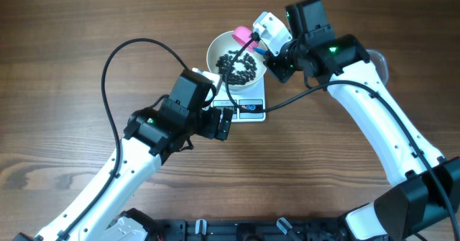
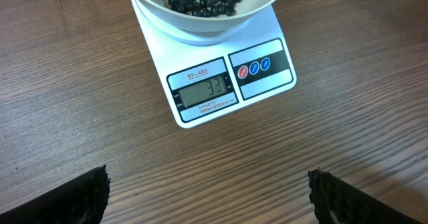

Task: Scoop item into bowl and weigh 150g on scale
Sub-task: 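Tilt the scoop with the right gripper to pour beans into bowl, then carry the empty scoop back to the bean tub with the right gripper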

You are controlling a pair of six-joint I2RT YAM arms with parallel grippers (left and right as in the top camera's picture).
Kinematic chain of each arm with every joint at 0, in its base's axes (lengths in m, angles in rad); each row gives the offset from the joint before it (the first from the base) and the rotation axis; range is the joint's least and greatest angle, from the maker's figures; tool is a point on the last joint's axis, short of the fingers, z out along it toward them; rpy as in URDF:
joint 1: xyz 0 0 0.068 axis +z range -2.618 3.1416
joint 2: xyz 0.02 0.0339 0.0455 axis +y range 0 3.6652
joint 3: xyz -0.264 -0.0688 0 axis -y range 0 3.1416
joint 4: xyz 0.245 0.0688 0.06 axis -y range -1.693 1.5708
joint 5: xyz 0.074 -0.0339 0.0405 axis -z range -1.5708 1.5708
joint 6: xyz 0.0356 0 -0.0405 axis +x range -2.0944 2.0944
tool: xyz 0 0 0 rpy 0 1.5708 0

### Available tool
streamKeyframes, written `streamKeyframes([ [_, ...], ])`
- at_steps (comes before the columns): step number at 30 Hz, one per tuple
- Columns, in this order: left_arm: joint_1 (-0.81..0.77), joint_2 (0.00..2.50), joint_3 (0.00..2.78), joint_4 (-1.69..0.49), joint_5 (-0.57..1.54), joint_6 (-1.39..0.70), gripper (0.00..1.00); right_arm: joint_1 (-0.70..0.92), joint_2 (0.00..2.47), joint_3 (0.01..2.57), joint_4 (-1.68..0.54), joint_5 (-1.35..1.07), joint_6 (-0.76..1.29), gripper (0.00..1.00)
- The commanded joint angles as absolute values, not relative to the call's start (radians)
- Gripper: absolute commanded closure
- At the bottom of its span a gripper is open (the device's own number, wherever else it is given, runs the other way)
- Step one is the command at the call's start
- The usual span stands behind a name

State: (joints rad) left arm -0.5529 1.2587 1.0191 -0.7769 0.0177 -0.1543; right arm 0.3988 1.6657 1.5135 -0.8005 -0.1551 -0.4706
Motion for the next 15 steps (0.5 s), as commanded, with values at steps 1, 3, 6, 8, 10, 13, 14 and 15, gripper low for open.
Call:
streamKeyframes([
  [1,-0.545,1.259,1.006,-0.774,0.026,-0.142,0.0,0.401,1.638,1.541,-0.793,-0.173,-0.495,0.96],
  [3,-0.545,1.26,1.006,-0.774,0.026,-0.142,0.0,0.401,1.638,1.541,-0.793,-0.173,-0.495,0.96],
  [6,-0.545,1.26,1.006,-0.774,0.026,-0.142,0.0,0.401,1.638,1.541,-0.793,-0.173,-0.416,0.96],
  [8,-0.545,1.259,1.006,-0.775,0.026,-0.142,0.0,0.389,1.63,1.541,-0.793,-0.173,-0.307,0.96],
  [10,-0.545,1.26,1.006,-0.774,0.026,-0.142,0.0,0.348,1.604,1.541,-0.806,-0.187,-0.277,0.96],
  [13,-0.545,1.259,1.006,-0.774,0.026,-0.142,0.0,0.227,1.532,1.541,-0.814,-0.316,-0.274,0.96],
  [14,-0.545,1.259,1.006,-0.774,0.026,-0.142,0.0,0.189,1.515,1.541,-0.813,-0.343,-0.257,0.96],
  [15,-0.545,1.259,1.006,-0.774,0.026,-0.142,0.0,0.137,1.496,1.541,-0.815,-0.35,-0.231,0.96],
])
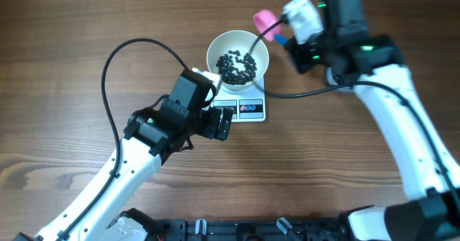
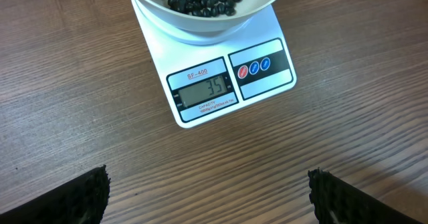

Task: Scoop item into bowl and weigh 150g on scale
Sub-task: 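Carry the empty scoop back to the bean tub with the right gripper, then scoop beans again from the tub with the right gripper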

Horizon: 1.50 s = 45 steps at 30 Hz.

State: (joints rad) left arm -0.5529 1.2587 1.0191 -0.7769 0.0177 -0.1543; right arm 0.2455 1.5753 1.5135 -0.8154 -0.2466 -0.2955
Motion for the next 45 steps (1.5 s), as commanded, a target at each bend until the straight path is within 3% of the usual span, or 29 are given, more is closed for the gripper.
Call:
streamKeyframes([
  [1,-0.545,1.26,1.006,-0.774,0.026,-0.142,0.0,0.087,1.482,1.541,-0.822,-0.35,-0.215,0.96],
  [5,-0.545,1.259,1.006,-0.774,0.026,-0.142,0.0,-0.161,1.463,1.541,-0.937,-0.29,-0.208,0.96],
  [9,-0.545,1.26,1.006,-0.774,0.026,-0.142,0.0,-0.27,1.472,1.499,-0.992,-0.093,-0.245,0.96],
  [29,-0.545,1.26,1.006,-0.774,0.026,-0.142,0.0,-0.265,1.489,1.091,-0.76,-0.095,-0.184,0.96],
  [36,-0.545,1.259,1.006,-0.775,0.026,-0.142,0.0,-0.265,1.506,1.087,-0.741,-0.137,-0.18,0.96],
  [45,-0.545,1.26,1.006,-0.775,0.026,-0.142,0.0,-0.265,1.566,1.088,-0.746,-0.36,-0.184,0.96],
])
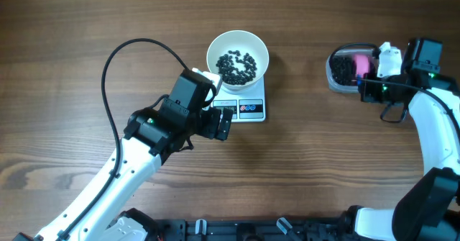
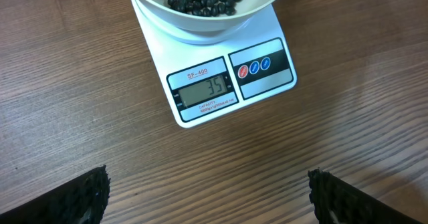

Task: Scoop item into bowl and weigh 150g on scale
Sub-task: 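Scoop beans again from the tub with the right gripper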

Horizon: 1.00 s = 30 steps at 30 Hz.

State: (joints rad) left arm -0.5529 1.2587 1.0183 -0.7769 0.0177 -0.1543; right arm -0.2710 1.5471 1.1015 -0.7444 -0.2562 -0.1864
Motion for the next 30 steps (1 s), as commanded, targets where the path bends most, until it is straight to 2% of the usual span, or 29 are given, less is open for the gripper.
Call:
streamKeyframes([
  [1,-0.545,1.26,1.006,-0.774,0.026,-0.142,0.0,-0.265,1.566,1.088,-0.752,-0.397,-0.202,0.96],
  [19,-0.545,1.26,1.006,-0.774,0.026,-0.142,0.0,-0.27,1.515,1.089,-0.789,-0.427,-0.34,0.96],
  [30,-0.545,1.259,1.006,-0.774,0.026,-0.142,0.0,-0.314,1.536,1.088,-0.779,-0.463,-0.327,0.96],
])
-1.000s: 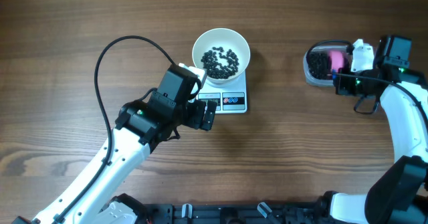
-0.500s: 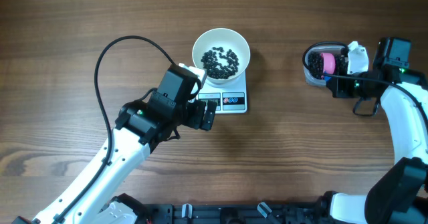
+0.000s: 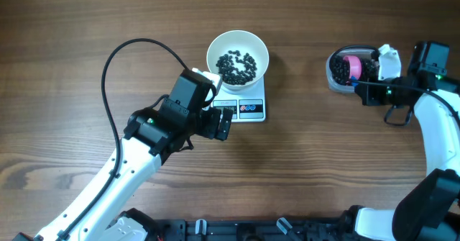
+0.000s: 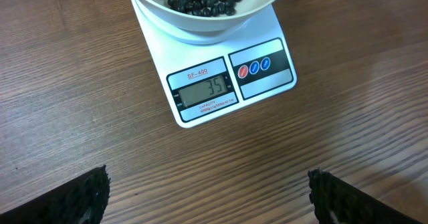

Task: Scoop item into bowl and weigh 150g on scale
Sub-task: 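Scoop beans again from the tub with the right gripper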

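Observation:
A white bowl [image 3: 238, 56] with black beans [image 3: 237, 65] stands on the white scale [image 3: 246, 109]. In the left wrist view the scale's display [image 4: 215, 87] reads 35. My left gripper [image 3: 223, 122] hangs open just in front of the scale, its fingertips [image 4: 87, 194] wide apart over bare wood. At the right, my right gripper [image 3: 371, 74] is shut on the handle of the pink scoop [image 3: 351, 65]. The scoop's head sits in the clear container [image 3: 335, 79] of black beans.
The wooden table [image 3: 323, 162] carries only the scale and the container. A black cable [image 3: 115, 61] loops from the left arm over the table's left side. A dark rail runs along the front edge [image 3: 237, 230].
The pink scoop head has shifted a little to the left inside the container, with the right gripper still shut on it. The scale reading stays at 35. The left arm has not moved.
The right gripper held the scoop tipped over the bowl while the scale read 32. Half a second later the scoop was off the bowl's right rim and the reading was 35. Then the scoop was in the bean container at the right, where it now sits further left.

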You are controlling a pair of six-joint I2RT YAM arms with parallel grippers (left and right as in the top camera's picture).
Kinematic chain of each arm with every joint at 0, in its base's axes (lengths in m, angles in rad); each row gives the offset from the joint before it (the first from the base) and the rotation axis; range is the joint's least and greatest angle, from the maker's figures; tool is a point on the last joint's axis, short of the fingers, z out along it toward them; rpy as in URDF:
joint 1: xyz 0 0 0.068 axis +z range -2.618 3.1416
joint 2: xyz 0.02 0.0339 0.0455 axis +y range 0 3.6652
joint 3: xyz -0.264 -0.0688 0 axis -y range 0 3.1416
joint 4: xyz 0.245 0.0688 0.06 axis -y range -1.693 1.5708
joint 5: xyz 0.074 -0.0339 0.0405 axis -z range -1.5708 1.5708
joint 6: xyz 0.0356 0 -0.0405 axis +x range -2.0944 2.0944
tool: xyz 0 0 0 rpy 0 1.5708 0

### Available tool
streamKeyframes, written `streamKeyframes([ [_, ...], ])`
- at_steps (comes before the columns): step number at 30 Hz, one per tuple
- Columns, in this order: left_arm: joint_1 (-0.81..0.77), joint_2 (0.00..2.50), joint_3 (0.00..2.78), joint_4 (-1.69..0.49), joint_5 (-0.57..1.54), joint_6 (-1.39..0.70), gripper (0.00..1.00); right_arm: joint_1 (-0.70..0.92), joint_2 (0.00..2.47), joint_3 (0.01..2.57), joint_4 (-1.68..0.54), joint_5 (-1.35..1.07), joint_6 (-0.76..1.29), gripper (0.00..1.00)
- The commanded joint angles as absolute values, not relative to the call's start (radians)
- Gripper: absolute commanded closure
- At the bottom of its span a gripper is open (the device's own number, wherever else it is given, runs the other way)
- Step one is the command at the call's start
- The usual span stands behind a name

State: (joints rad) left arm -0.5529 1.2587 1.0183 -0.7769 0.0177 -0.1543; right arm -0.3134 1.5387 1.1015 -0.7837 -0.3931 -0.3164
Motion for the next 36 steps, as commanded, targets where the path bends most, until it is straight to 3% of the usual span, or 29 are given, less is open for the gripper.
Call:
streamKeyframes([
  [1,-0.545,1.26,1.006,-0.775,0.026,-0.142,0.0,-0.315,1.552,1.088,-0.778,-0.463,-0.309,0.96],
  [14,-0.545,1.259,1.006,-0.774,0.026,-0.142,0.0,-0.408,1.58,1.088,-0.79,-0.631,-0.224,0.96],
  [30,-0.545,1.26,1.006,-0.774,0.026,-0.142,0.0,-0.414,1.655,1.088,-0.797,-0.642,-0.053,0.96],
  [36,-0.545,1.26,1.006,-0.774,0.026,-0.142,0.0,-0.452,1.663,1.088,-0.763,-0.795,-0.043,0.96],
])
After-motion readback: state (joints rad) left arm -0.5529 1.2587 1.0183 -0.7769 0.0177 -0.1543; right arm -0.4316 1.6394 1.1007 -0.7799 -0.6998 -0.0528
